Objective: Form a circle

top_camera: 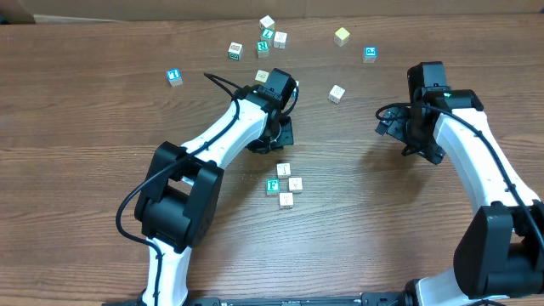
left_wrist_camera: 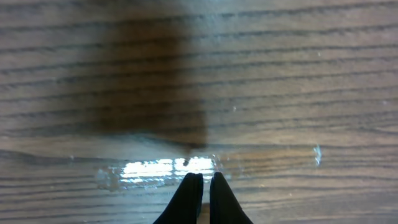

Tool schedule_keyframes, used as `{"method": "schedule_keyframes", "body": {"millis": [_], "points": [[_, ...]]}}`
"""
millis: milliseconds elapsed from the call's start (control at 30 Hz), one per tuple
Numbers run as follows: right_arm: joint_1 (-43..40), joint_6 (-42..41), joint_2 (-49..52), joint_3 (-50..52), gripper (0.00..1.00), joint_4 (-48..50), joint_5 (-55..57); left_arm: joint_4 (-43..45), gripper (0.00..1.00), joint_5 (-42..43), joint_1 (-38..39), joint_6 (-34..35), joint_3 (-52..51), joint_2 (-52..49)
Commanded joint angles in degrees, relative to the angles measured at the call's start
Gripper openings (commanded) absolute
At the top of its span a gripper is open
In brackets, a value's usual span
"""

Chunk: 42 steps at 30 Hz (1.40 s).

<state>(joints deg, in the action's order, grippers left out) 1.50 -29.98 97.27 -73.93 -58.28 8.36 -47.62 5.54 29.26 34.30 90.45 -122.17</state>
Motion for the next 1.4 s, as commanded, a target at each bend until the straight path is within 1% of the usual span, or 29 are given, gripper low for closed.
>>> {"method": "schedule_keyframes", "body": {"millis": [0,200,367,533,667,900,1000,1067,1133,1200,1233,1367], "points": [[-0.2,0.0,-1.0,-0.7,1.00,0.1,0.6,-0.4,0.04,4.5,0.5,-0.9,0.2,-0.3],[-0.2,0.0,-1.0,-0.7,1.00,0.1,0.6,-0.5,0.04,4.0,1.2,-0.9,-0.3,-0.3],[-0.2,0.0,-1.0,-0.7,1.00,0.1,0.6,-0.2,0.04,0.3,1.9,-0.9,-1.0,-0.3],[-0.2,0.0,-1.0,-0.7,1.00,0.1,0.6,1.3,0.05,-0.1,1.9,-0.9,-1.1,-0.3],[-0.2,0.0,-1.0,-0.7,1.00,0.1,0.6,2.2,0.04,-2.4,2.0,-0.9,-1.1,-0.3],[-0.2,0.0,-1.0,-0.7,1.00,0.1,0.6,2.2,0.05,-2.6,1.9,-0.9,-1.1,-0.3],[-0.2,0.0,-1.0,-0.7,1.00,0.1,0.6,2.5,0.16,-2.8,1.9,-0.9,-1.1,-0.3],[-0.2,0.0,-1.0,-0.7,1.00,0.1,0.6,2.9,0.20,-3.0,2.0,-0.9,-1.2,-0.3],[-0.2,0.0,-1.0,-0.7,1.00,0.1,0.6,3.1,0.17,-3.0,2.0,-0.9,-1.2,-0.3],[-0.2,0.0,-1.0,-0.7,1.00,0.1,0.6,3.3,0.07,-3.1,2.0,-0.9,-1.4,-0.3],[-0.2,0.0,-1.0,-0.7,1.00,0.1,0.6,3.3,0.04,-3.2,2.0,-0.9,-1.6,-0.3],[-0.2,0.0,-1.0,-0.7,1.00,0.1,0.6,3.8,0.04,-3.2,2.0,-0.9,-2.9,-0.3]]}}
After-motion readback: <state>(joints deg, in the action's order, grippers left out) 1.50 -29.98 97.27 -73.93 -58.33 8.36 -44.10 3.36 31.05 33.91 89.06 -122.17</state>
